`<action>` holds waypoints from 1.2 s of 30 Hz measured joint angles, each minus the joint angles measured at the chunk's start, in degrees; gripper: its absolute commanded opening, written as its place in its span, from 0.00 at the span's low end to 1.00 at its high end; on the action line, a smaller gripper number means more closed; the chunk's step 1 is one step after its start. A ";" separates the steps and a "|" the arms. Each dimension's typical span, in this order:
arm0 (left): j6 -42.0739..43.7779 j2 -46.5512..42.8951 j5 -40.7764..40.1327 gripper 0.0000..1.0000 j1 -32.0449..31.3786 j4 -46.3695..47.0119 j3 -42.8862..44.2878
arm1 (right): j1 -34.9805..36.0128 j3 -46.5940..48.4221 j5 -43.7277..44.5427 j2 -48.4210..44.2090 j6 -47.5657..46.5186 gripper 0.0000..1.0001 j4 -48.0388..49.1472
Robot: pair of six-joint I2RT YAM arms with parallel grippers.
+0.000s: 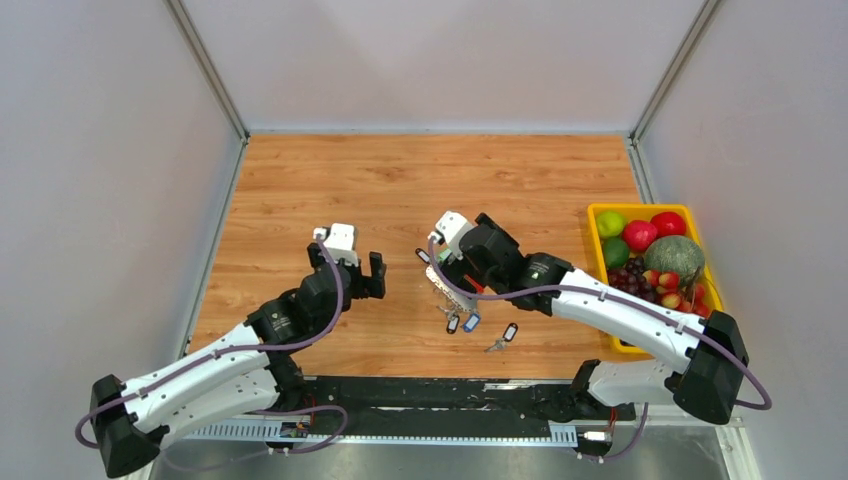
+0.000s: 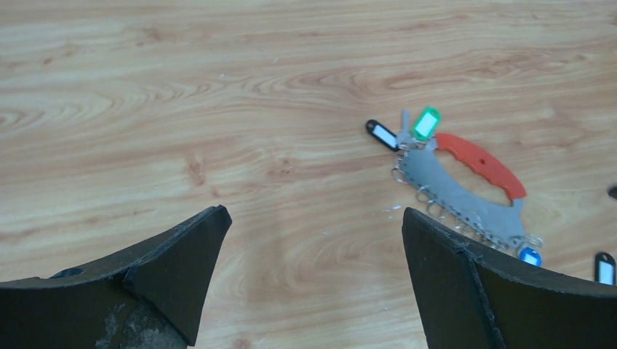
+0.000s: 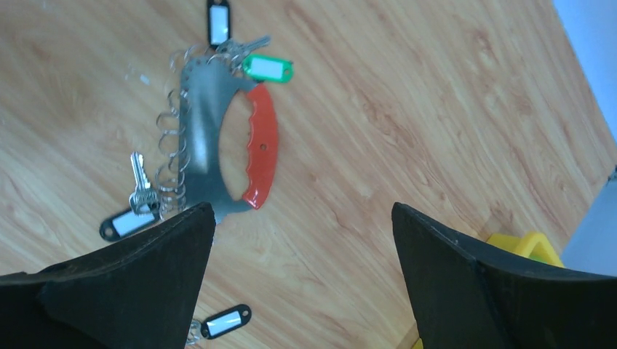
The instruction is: Put the keys on the keyring
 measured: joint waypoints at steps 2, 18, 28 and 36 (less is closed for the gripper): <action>-1.40 -1.88 0.68 1.00 2.51 0.70 -2.71 | 0.00 -2.32 -2.86 -0.02 -3.28 1.00 0.83; -6.23 -8.26 11.17 1.00 16.90 6.10 -13.27 | 0.24 -17.70 -27.45 -4.52 -33.44 0.78 14.32; -6.99 -9.11 13.79 1.00 17.09 7.15 -14.51 | 0.55 -17.51 -29.79 4.79 -44.11 0.63 21.27; -7.39 -11.93 13.79 1.00 17.16 7.04 -16.33 | 0.55 -17.00 -30.21 9.20 -49.24 0.41 24.37</action>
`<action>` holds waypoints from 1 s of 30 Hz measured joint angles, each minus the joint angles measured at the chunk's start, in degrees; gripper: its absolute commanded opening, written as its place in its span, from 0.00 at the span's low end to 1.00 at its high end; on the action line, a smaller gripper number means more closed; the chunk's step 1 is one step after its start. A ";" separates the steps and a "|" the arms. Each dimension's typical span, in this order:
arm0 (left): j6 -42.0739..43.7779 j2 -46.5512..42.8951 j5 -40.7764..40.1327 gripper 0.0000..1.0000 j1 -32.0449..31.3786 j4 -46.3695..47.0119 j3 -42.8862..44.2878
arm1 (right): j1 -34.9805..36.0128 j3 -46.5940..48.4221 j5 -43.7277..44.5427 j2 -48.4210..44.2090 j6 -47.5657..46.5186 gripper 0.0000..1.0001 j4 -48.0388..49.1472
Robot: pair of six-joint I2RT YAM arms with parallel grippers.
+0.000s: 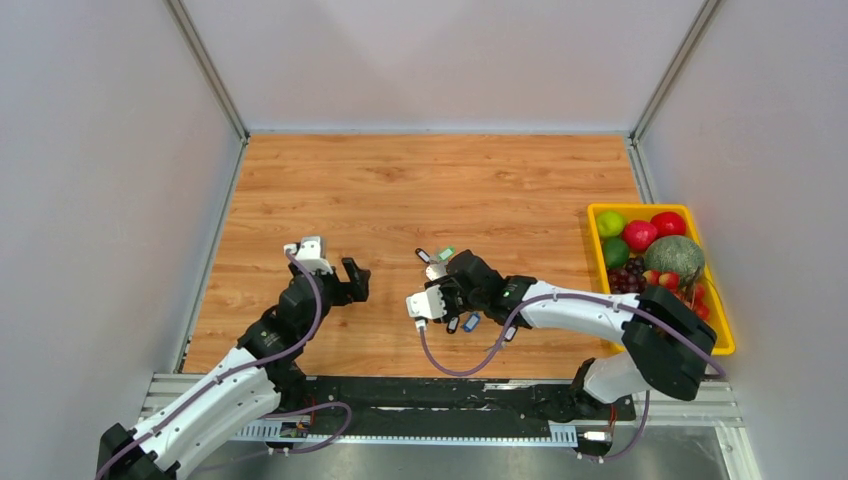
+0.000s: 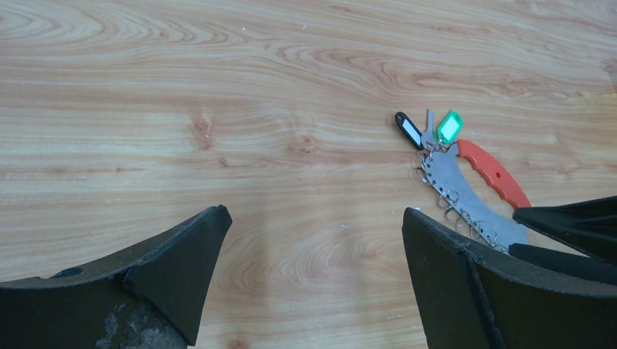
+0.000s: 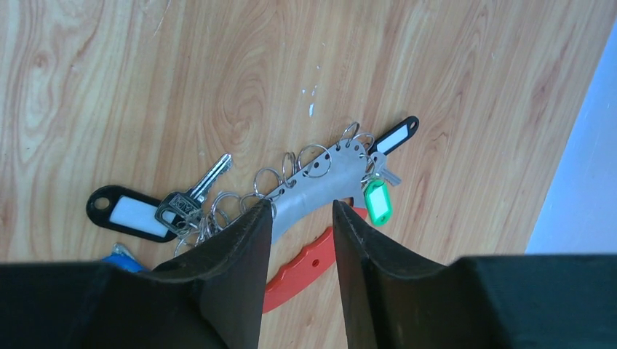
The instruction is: Put the keys on the keyring
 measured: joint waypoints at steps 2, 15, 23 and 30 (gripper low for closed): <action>-0.11 -0.35 0.00 1.00 0.00 0.00 -0.15 | 0.00 0.39 -0.11 1.51 -0.79 0.41 0.68; -0.11 -1.44 0.00 1.00 0.00 -0.02 -0.22 | 0.00 2.56 -0.13 8.57 -2.93 0.35 3.13; -0.13 -1.95 -0.02 1.00 0.00 -0.04 -0.22 | -0.02 2.78 0.04 9.68 -2.99 0.34 3.78; -0.11 -2.05 -0.07 1.00 0.00 -0.04 -0.22 | -0.52 2.84 0.28 10.34 -3.13 0.31 3.96</action>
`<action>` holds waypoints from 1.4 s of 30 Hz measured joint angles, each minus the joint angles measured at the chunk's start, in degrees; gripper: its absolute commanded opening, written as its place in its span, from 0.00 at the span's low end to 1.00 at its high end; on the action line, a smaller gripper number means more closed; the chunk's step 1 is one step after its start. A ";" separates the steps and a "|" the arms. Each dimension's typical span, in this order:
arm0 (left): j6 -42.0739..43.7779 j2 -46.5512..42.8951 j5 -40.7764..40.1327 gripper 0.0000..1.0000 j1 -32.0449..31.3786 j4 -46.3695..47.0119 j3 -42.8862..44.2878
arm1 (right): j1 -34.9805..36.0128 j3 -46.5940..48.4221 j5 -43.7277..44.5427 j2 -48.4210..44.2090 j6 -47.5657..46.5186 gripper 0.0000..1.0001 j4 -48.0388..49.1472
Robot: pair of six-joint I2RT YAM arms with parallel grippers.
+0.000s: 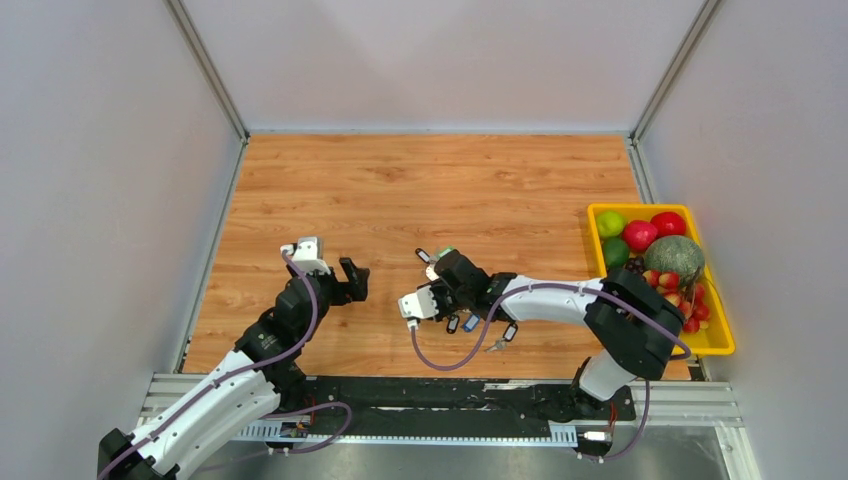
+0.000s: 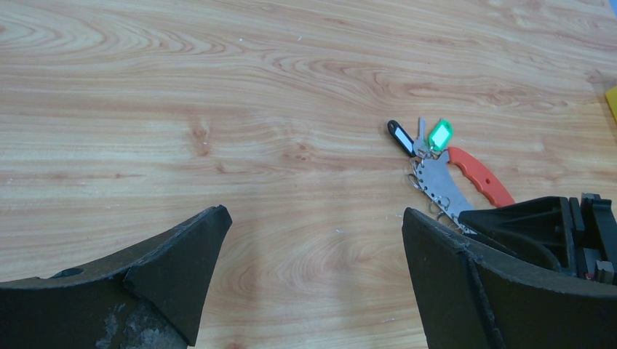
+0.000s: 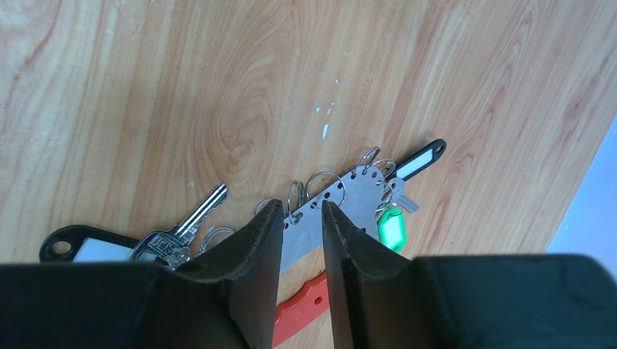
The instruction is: Put the keys on the keyring
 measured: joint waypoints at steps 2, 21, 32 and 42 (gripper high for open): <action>0.00 0.00 -0.07 1.00 0.00 0.00 0.00 | -0.31 0.00 0.02 0.20 -0.02 0.32 -0.02; -0.02 -0.04 -0.09 1.00 0.00 -0.02 -0.02 | -1.86 0.48 0.02 1.27 -0.09 0.31 0.02; -0.02 -0.20 -0.09 1.00 0.00 -0.02 -0.02 | -1.90 1.05 0.00 2.27 -0.24 0.27 -0.02; 0.00 -0.20 -0.11 1.00 0.00 -0.02 -0.02 | -2.36 1.84 -0.07 3.87 -0.24 0.24 -0.11</action>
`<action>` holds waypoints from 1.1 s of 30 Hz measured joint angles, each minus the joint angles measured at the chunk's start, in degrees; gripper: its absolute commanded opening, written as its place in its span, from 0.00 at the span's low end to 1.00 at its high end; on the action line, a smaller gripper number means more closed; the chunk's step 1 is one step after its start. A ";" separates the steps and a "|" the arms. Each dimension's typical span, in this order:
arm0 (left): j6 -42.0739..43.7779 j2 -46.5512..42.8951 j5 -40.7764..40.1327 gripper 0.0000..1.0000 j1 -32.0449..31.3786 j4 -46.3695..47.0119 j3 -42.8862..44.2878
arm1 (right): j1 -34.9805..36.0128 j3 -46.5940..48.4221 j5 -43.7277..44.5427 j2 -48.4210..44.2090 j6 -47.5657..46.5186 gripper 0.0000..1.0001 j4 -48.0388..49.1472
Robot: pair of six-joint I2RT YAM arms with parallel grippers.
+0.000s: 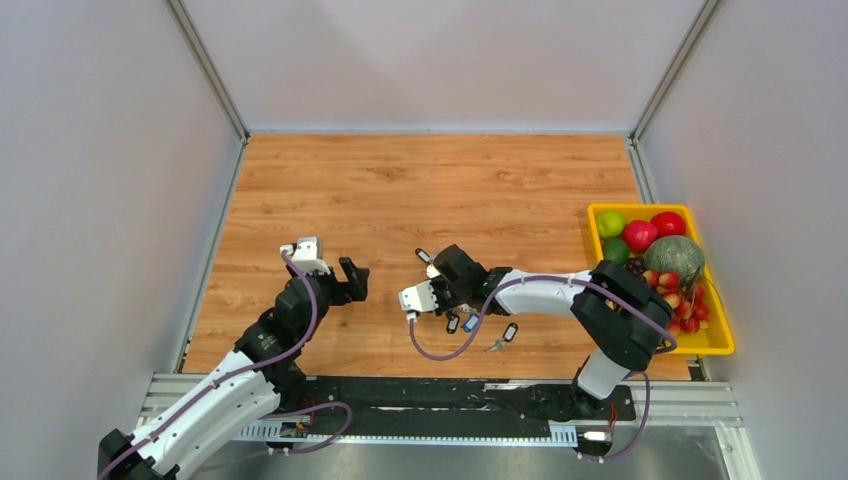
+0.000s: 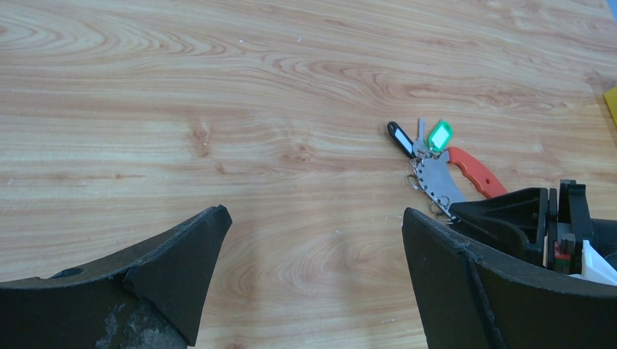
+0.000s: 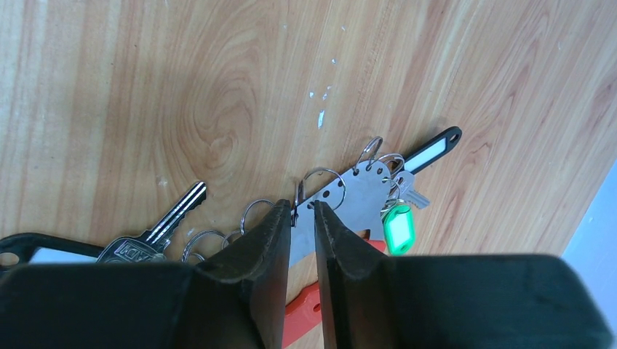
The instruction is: Put the keys on the keyring
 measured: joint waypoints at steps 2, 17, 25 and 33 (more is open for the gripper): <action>0.00 0.00 0.00 1.00 0.00 0.07 -0.09 | -0.17 0.09 -0.02 0.09 0.00 0.23 -0.11; 0.00 0.00 0.00 1.00 0.04 -0.15 -0.63 | -0.57 2.91 -0.63 2.23 0.39 0.00 -2.60; 0.04 0.00 0.17 1.00 0.04 -0.15 -0.63 | 0.74 3.74 -0.31 0.22 2.36 0.00 -5.64; 1.62 -0.09 8.22 1.00 0.07 3.28 -1.55 | 4.87 5.57 -0.98 -13.51 9.05 0.00 -9.73</action>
